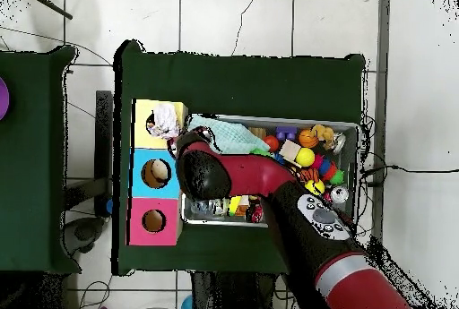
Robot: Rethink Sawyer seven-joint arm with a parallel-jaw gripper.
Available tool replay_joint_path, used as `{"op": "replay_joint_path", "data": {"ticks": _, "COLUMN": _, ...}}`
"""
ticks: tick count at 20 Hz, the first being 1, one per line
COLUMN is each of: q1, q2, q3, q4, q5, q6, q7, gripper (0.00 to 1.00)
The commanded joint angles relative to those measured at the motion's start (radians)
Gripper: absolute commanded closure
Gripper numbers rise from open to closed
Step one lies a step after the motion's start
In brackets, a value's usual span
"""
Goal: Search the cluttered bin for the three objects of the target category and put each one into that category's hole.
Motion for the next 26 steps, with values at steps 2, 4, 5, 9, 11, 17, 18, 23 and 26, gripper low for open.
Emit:
{"op": "replay_joint_path", "data": {"ticks": 2, "q1": -0.032, "q2": -0.019, "q3": 0.045, "q4": -0.027, "q5": -0.005, "q6": 0.280, "q7": 0.013, "gripper": 1.00}}
{"op": "replay_joint_path", "data": {"ticks": 4, "q1": -0.033, "q2": -0.030, "q3": 0.051, "q4": -0.023, "q5": -0.003, "q6": 0.281, "q7": 0.022, "gripper": 1.00}}
{"op": "replay_joint_path", "data": {"ticks": 5, "q1": -0.031, "q2": -0.036, "q3": 0.053, "q4": -0.024, "q5": -0.002, "q6": 0.284, "q7": 0.027, "gripper": 1.00}}
{"op": "replay_joint_path", "data": {"ticks": 9, "q1": -0.019, "q2": -0.084, "q3": 0.051, "q4": -0.022, "q5": 0.010, "q6": 0.313, "q7": 0.056, "gripper": 1.00}}
{"op": "replay_joint_path", "data": {"ticks": 11, "q1": -0.005, "q2": -0.097, "q3": 0.043, "q4": -0.024, "q5": 0.012, "q6": 0.309, "q7": 0.078, "gripper": 1.00}}
{"op": "replay_joint_path", "data": {"ticks": 17, "q1": 0.051, "q2": -0.100, "q3": 0.037, "q4": -0.042, "q5": 0.035, "q6": 0.234, "q7": 0.155, "gripper": 1.00}}
{"op": "replay_joint_path", "data": {"ticks": 18, "q1": 0.070, "q2": -0.100, "q3": 0.023, "q4": -0.055, "q5": 0.039, "q6": 0.224, "q7": 0.168, "gripper": 1.00}}
{"op": "replay_joint_path", "data": {"ticks": 23, "q1": 0.169, "q2": -0.096, "q3": -0.056, "q4": -0.134, "q5": 0.060, "q6": 0.203, "q7": 0.219, "gripper": 1.00}}
{"op": "replay_joint_path", "data": {"ticks": 26, "q1": 0.217, "q2": -0.085, "q3": -0.105, "q4": -0.173, "q5": 0.069, "q6": 0.207, "q7": 0.230, "gripper": 1.00}}
